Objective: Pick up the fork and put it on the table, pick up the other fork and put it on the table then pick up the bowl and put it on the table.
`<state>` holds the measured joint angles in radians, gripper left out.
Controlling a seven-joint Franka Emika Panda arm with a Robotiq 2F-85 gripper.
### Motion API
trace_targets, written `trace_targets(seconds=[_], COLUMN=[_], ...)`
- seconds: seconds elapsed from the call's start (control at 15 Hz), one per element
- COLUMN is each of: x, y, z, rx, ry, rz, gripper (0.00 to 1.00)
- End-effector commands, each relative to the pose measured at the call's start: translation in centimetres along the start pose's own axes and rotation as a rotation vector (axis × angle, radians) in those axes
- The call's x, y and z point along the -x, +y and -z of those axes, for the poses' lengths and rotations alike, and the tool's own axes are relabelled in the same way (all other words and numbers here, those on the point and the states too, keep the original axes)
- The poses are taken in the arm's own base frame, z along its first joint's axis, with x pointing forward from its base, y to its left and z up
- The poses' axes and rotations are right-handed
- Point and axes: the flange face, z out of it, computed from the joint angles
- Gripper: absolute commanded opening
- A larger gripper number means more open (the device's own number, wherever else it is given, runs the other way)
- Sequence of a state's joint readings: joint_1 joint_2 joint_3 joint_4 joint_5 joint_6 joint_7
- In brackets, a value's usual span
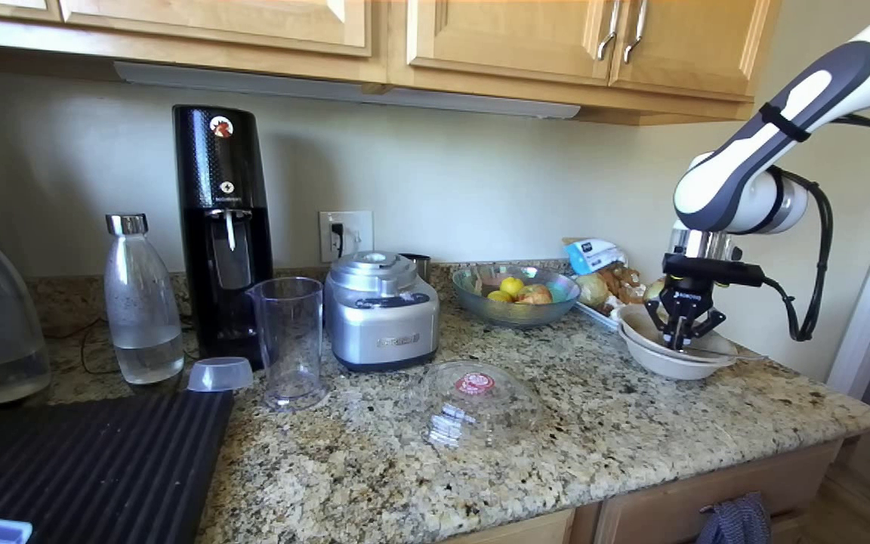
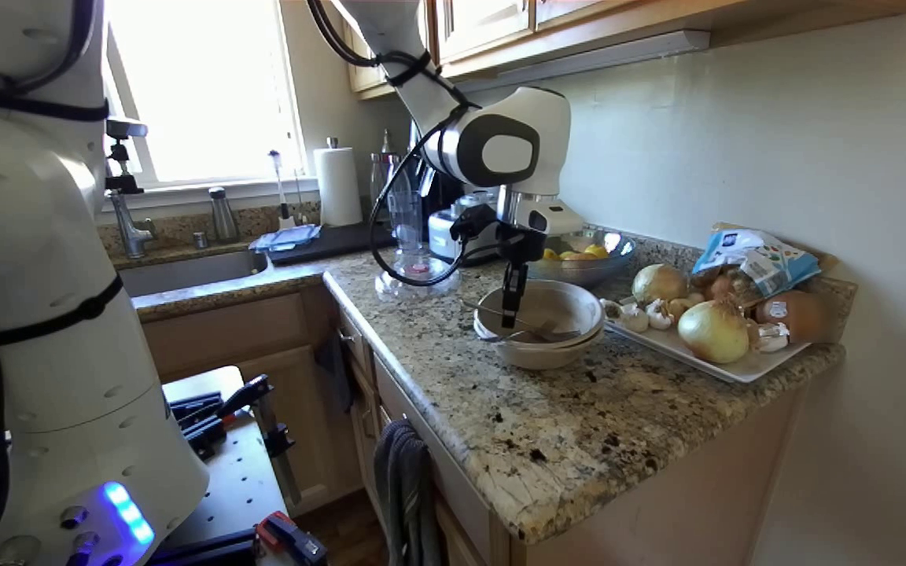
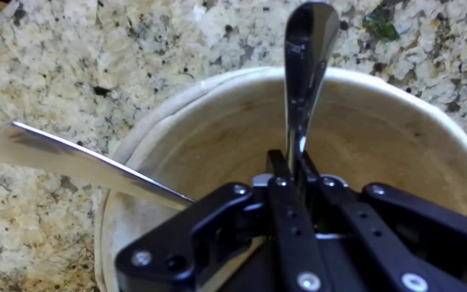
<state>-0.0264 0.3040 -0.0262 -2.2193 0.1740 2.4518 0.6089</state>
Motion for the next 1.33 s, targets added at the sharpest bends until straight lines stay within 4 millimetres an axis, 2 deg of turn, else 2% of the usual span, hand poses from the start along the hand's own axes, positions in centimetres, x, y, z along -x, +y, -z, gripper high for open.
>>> trace_targets(seconds=[0.0,0.4,0.67,0.93,1.27], x=[0.2,1.6,3.8,7.9,14.0], y=[0.3,0.3,-0.3,-1.8,-5.0], z=[1.1,5.2,8.1,9.3,9.2], rx=[-0.026,-0.047,-0.062,-0.041,0.004], ry=[0.012,0.055,0.072,0.079,0.113], rz=[-0.019,0.018,0.069,0.178,0.368], gripper=[0.07,0.07,0.07,0.07,0.07])
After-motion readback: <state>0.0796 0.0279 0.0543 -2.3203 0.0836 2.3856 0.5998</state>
